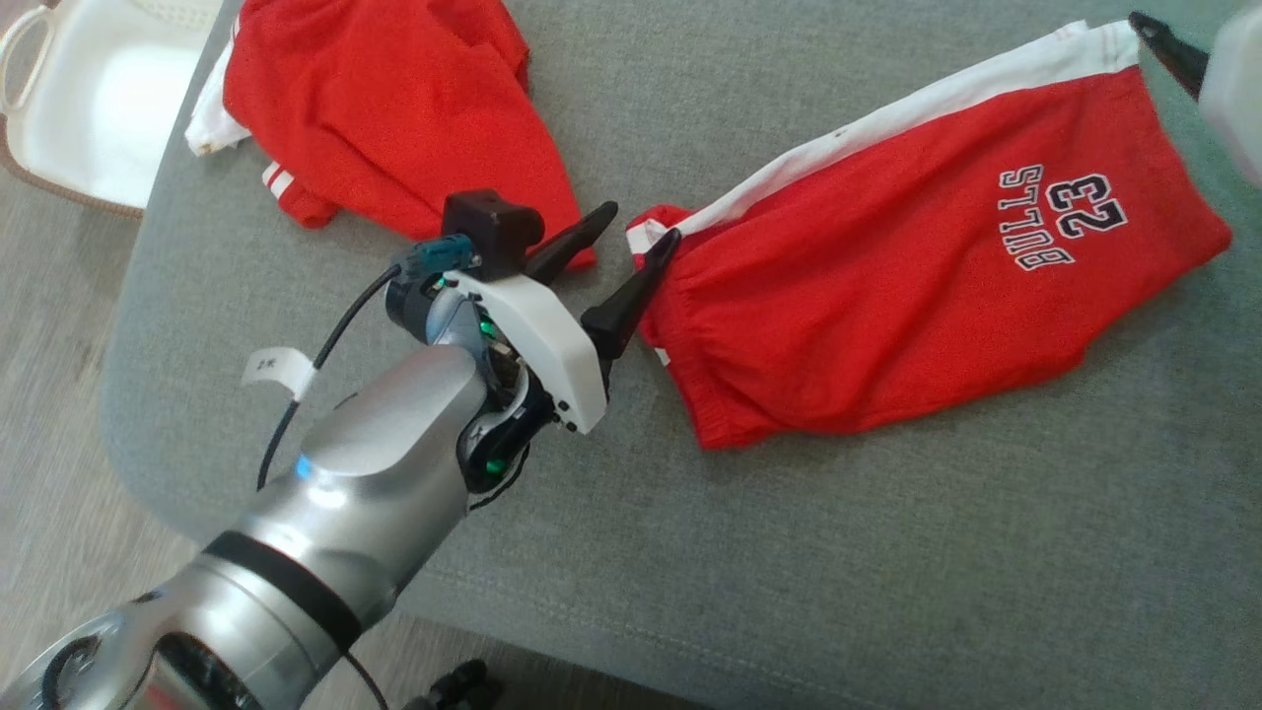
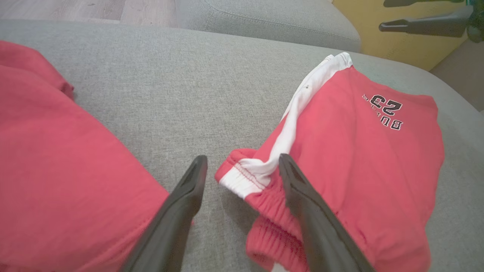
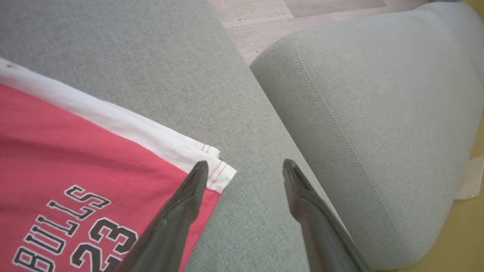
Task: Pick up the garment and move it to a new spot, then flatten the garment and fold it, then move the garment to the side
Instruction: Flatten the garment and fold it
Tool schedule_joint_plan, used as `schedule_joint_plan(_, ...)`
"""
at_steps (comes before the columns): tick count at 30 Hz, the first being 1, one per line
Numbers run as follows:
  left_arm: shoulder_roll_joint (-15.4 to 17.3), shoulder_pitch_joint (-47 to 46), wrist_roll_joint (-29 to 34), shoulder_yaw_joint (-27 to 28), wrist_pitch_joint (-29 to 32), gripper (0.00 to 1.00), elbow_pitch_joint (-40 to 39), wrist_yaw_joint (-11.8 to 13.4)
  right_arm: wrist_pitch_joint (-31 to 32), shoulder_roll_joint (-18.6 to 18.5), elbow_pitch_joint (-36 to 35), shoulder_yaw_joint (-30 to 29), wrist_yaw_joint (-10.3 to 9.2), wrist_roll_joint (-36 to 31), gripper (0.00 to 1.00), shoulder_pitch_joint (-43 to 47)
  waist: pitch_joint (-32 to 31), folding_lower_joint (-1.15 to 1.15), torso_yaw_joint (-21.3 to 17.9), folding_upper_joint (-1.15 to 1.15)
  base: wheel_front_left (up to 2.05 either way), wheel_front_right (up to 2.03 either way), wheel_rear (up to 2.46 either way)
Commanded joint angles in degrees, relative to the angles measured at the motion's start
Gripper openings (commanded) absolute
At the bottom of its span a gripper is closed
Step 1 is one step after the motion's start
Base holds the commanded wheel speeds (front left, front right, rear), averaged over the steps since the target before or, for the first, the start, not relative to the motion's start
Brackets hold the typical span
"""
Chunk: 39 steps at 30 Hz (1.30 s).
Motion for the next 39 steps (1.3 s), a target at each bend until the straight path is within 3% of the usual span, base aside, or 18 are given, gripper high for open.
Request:
schedule_joint_plan(1,1.5,-1.9,0.5,2.3,-0.8,1.0,-0.5,-0.2,-2.2,0.0,0.8,-0.9,-0.06,1.3,1.0,-0.9,-1.1,0.0,-0.4,0.0,0.0,0.0,0.0)
schedule_joint_plan(6,2.2,-0.6,0.5,3.7,-1.1,1.0,0.6,0.3,-11.3,3.4,7.3,-6.1,-0.06,7.5,1.0,2.3,-4.4,0.0,-1.4,0.0,0.0,0.0,0.0)
schedule_joint_plan(7,2.7,0.2,0.4,4.6,-1.1,1.0,0.8,0.9,-15.2,5.9,9.6,-8.5,-0.06,9.0,1.0,4.7,-6.2,0.0,-2.0,0.0,0.0,0.0,0.0)
schedule_joint_plan(14,5.3,5.0,4.6,11.5,-1.2,1.0,-5.2,6.0,-27.6,13.9,13.4,-15.9,-0.06,12.0,1.0,13.1,-12.0,0.0,-4.7,0.0,0.0,0.0,0.0)
schedule_joint_plan(18,6.0,8.5,7.1,15.5,-1.2,1.0,-9.3,8.5,-32.7,16.7,14.4,-19.2,-0.06,12.5,1.0,16.9,-14.2,0.0,-5.9,0.0,0.0,0.0,0.0)
schedule_joint_plan(23,6.0,15.8,10.9,21.7,-1.2,1.0,-15.3,11.8,-37.7,21.3,15.8,-28.2,-0.06,14.0,1.0,24.8,-17.8,0.0,-8.1,0.0,0.0,0.0,0.0)
schedule_joint_plan(28,5.4,23.4,16.2,27.2,-1.2,1.0,-20.9,13.6,-38.4,24.5,10.4,-42.1,-0.06,5.4,1.0,35.2,-20.3,0.0,-10.5,0.0,0.0,0.0,0.0)
schedule_joint_plan(33,4.6,30.7,23.1,31.6,-1.2,1.0,-25.2,14.0,-38.4,31.0,1.6,-54.9,-0.06,-6.0,1.0,50.7,-22.4,0.0,-13.1,0.0,0.0,0.0,0.0)
schedule_joint_plan(39,2.6,37.6,30.3,35.6,-1.2,1.0,-28.9,13.3,-38.4,39.0,-6.5,-63.6,-0.06,-14.6,1.0,63.6,-24.0,0.0,-14.7,0.0,0.0,0.0,0.0)
